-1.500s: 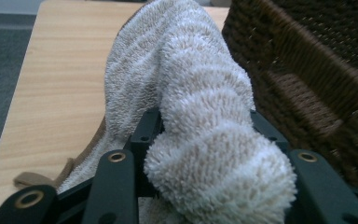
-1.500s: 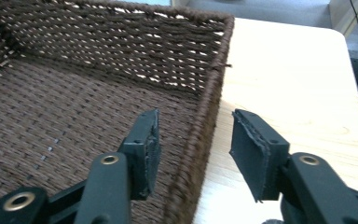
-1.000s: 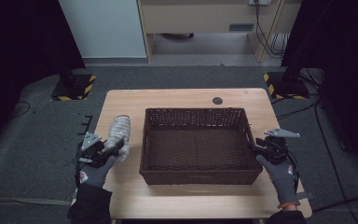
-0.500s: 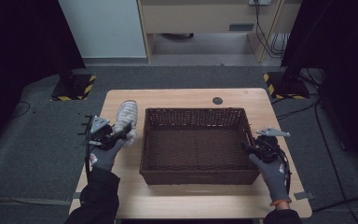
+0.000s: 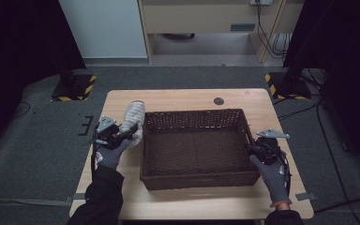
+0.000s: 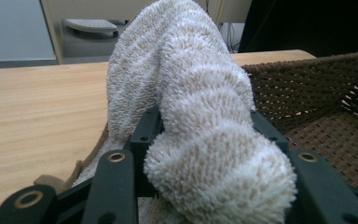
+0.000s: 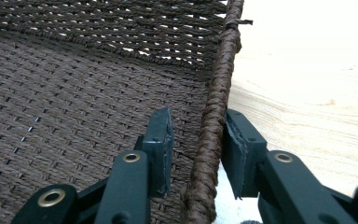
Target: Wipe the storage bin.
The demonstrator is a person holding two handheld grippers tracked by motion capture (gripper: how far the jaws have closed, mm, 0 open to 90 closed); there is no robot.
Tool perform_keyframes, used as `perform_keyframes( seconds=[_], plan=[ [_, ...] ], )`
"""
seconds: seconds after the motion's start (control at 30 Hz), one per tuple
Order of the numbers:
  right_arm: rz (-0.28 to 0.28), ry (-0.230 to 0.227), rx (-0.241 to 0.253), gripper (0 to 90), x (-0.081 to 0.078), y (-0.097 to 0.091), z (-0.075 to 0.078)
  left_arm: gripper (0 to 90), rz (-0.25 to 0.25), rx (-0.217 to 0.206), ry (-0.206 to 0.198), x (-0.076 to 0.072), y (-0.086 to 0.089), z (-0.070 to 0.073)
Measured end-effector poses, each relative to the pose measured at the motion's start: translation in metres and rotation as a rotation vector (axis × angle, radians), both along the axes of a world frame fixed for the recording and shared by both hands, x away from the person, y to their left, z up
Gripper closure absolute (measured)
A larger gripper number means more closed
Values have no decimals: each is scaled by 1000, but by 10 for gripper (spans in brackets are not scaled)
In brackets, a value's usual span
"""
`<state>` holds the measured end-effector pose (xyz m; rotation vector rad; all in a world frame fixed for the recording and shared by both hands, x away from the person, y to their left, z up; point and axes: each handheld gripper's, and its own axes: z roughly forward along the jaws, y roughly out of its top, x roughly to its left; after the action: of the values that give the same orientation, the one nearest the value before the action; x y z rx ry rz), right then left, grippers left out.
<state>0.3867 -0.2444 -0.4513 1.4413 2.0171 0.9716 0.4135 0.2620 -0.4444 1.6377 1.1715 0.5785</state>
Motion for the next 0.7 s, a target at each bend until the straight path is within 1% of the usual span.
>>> perform_keyframes(
  seconds=[0.07, 0.17, 0.27, 0.4, 0.5, 0.7],
  plan=[
    [-2, 3, 2, 648, -2, 0, 1, 527, -14, 1, -4, -3, 0, -2],
    [-4, 5, 5, 657, -3, -2, 1, 527, -22, -1, -6, -2, -1, -2],
    [-5, 7, 13, 657, -2, -2, 1, 527, -30, 23, 3, 2, -3, -7],
    [-2, 5, 22, 651, -2, -3, 0, 534, -27, 7, 19, 6, -3, -13],
    [-4, 1, 19, 647, -2, -3, 0, 536, -24, 39, 40, 8, -4, -18],
    [3, -4, 16, 638, -3, -3, -1, 538, -28, 69, 63, 14, -5, -27]
  ],
)
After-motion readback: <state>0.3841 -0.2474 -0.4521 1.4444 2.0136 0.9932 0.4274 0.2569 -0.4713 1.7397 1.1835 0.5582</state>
